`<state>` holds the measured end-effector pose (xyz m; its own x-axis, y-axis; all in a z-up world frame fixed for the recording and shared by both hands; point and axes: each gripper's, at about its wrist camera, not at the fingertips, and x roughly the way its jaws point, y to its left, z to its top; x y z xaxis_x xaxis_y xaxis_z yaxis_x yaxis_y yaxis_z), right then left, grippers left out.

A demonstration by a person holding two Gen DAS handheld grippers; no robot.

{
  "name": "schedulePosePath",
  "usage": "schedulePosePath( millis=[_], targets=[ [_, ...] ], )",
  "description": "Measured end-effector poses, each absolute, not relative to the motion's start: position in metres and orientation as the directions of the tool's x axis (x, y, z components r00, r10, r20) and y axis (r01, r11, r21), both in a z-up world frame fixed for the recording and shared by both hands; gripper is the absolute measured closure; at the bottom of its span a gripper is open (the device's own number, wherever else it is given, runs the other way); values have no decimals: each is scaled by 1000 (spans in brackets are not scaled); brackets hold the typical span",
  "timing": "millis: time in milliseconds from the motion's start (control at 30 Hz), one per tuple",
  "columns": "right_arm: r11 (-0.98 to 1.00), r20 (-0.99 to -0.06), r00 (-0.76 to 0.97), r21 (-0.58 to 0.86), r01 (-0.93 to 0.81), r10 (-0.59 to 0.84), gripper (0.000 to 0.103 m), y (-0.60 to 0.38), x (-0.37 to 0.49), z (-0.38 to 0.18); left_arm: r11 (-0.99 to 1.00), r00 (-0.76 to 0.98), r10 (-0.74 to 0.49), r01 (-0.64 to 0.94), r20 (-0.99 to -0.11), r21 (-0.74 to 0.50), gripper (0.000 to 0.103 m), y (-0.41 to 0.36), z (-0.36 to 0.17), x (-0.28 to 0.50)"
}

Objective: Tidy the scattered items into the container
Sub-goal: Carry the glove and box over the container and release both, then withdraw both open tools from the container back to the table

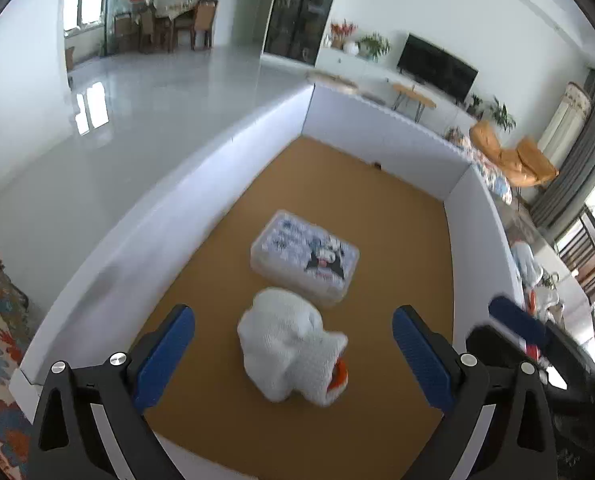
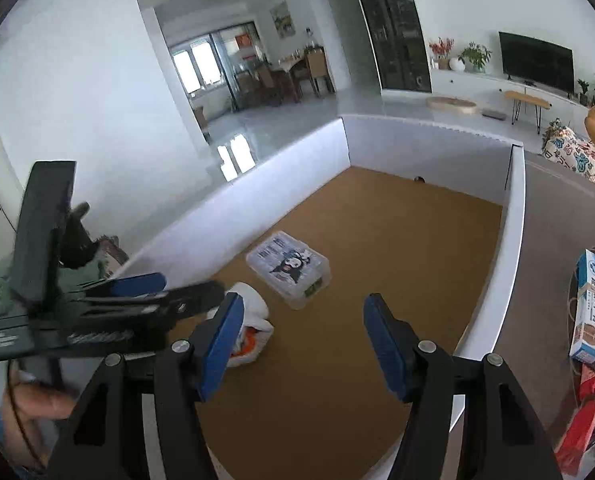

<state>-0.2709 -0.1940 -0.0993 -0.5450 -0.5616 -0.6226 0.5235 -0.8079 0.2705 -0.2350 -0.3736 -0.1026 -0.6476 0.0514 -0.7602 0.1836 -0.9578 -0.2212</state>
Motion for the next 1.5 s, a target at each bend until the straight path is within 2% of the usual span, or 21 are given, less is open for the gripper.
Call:
schedulePosePath(
  millis=[133, 267, 433, 600, 733, 867, 967, 1267, 1500],
  targets=[
    [-812, -592, -565, 326, 484, -574, 39, -186, -268, -99, -953, -667, 80, 166, -741, -252, 2, -383, -102, -235],
    [-801, -570, -563, 390, 454, -598, 40, -190, -264, -105, -966, -655, 81, 134, -752, -221, 2, -393, -102, -246],
    [-799, -532, -597, 387, 460, -601, 40, -207, -252, -105, -968, -652, 110, 100, -750, -229, 2, -413, -101, -262],
    [-775, -532, -563, 421, 472, -632, 40, -224, -258, -110, -963, -663, 98, 125, -743, -238, 2, -431, -98, -270],
    [-791, -563, -557, 413, 451, -611, 39, -226, -259, -115, -972, -644, 21, 165, -765, -166, 2, -421, -98, -269],
    [-819, -620, -539, 378, 432, -570, 39, -224, -256, -114, -952, -651, 69, 183, -756, -244, 0, -416, -96, -261],
    [-828, -613, -560, 366, 424, -558, 39, -211, -253, -101, -938, -655, 110, 182, -747, -297, 0, -411, -94, -253],
    [-902, -612, -665, 243, 357, -428, 39, -152, -221, -56, -963, -678, 114, 105, -726, -249, 0, -346, -53, -223],
    [-946, -620, -715, 235, 223, -323, 39, -66, -185, -49, -983, -682, 150, -25, -716, -183, 0, -254, -27, -192]
  ],
)
